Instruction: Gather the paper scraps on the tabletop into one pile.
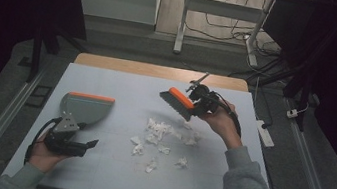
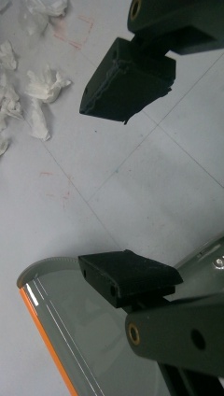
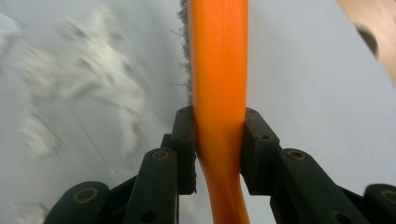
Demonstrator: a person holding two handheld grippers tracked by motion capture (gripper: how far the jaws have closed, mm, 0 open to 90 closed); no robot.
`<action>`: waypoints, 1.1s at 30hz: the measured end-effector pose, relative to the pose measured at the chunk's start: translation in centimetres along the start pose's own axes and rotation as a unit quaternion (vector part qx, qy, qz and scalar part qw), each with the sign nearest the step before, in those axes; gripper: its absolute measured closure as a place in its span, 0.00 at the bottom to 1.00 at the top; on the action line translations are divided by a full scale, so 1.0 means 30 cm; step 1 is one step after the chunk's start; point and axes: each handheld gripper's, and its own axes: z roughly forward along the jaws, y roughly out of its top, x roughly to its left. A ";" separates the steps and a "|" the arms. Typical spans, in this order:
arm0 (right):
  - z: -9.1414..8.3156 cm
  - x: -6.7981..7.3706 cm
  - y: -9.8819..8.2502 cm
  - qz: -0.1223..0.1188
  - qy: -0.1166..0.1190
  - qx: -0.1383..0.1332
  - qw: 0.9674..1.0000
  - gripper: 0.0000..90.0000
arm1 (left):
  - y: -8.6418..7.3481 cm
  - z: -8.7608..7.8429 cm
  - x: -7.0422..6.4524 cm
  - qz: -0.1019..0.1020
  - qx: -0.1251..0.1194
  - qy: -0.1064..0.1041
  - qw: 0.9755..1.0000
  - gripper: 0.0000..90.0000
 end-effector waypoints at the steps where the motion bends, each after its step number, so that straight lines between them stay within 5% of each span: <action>1: -0.001 -0.012 -0.019 0.016 -0.007 0.011 1.000 0.77 | 0.000 0.000 0.000 0.000 0.000 0.000 1.000 0.28; 7: 0.010 -0.058 -0.113 0.079 -0.036 0.089 0.992 0.77 | 0.003 0.002 -0.004 0.004 0.000 -0.002 1.000 0.28; 12: 0.044 -0.042 -0.131 0.080 -0.028 0.133 0.987 0.78 | 0.008 0.007 -0.007 0.007 0.001 -0.004 1.000 0.28; 17: 0.042 0.017 -0.110 0.054 -0.003 0.134 0.990 0.78 | 0.008 0.011 -0.005 0.006 0.001 -0.005 1.000 0.28; 21: 0.022 0.060 -0.092 0.049 0.046 0.103 0.992 0.78 | 0.008 0.012 -0.007 0.009 0.003 -0.006 1.000 0.28; 29: -0.057 0.061 -0.091 0.046 0.005 0.054 0.997 0.78 | 0.007 0.011 -0.006 0.007 0.001 -0.005 1.000 0.29; 33: -0.090 0.083 -0.098 0.042 0.023 0.027 0.998 0.78 | 0.008 0.013 -0.005 0.007 0.002 -0.005 1.000 0.29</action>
